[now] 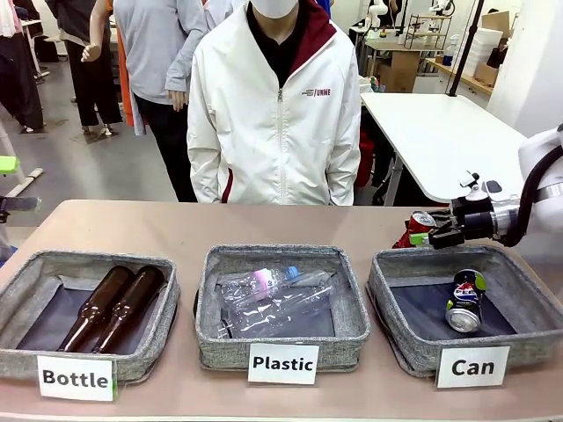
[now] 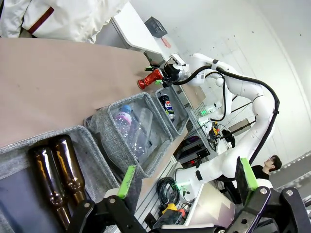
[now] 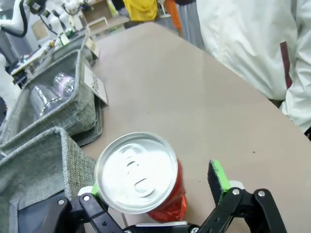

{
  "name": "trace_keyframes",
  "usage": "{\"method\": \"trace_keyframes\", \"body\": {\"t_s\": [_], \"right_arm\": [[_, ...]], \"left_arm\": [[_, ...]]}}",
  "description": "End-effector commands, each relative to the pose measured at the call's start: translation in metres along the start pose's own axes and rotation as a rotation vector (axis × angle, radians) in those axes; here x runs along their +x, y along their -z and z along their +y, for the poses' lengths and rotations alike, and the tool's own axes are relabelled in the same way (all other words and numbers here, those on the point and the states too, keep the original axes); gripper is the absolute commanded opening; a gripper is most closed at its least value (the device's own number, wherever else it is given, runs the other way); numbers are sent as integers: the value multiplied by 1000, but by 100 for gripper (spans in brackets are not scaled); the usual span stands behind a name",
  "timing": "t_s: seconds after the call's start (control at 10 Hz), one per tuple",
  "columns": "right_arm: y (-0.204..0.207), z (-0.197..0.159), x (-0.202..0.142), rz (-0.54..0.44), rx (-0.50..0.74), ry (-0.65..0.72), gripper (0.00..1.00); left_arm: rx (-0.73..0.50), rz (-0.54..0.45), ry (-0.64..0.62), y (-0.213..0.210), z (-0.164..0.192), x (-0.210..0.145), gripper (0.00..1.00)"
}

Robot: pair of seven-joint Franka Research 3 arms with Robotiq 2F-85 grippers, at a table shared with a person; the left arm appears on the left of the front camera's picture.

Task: Sort the can waste into the basket.
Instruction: Pick up the can waste from the table and place it in the right Fabric basket.

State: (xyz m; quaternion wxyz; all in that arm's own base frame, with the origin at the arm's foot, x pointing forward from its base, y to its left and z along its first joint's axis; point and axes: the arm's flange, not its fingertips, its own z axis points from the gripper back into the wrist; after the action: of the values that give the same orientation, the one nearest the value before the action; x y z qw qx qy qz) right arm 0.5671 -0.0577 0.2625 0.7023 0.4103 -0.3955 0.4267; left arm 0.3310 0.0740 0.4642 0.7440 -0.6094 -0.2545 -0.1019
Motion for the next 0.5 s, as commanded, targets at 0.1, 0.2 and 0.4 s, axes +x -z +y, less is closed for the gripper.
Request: {"method": "trace_keyframes", "body": {"t_s": [0.1,0.2,0.4], "right_arm": [[8,-1,0,-54,-22,1,100],[8,1,1,-48,-14,-4,61],[6,1,0,-50,-4,8,1]], "left_arm": [[3,3,9,-1,-2,-1,100],[3,3,9,-1,-2,-1,100],[3,3,9,-1,-2,-1,100]]}}
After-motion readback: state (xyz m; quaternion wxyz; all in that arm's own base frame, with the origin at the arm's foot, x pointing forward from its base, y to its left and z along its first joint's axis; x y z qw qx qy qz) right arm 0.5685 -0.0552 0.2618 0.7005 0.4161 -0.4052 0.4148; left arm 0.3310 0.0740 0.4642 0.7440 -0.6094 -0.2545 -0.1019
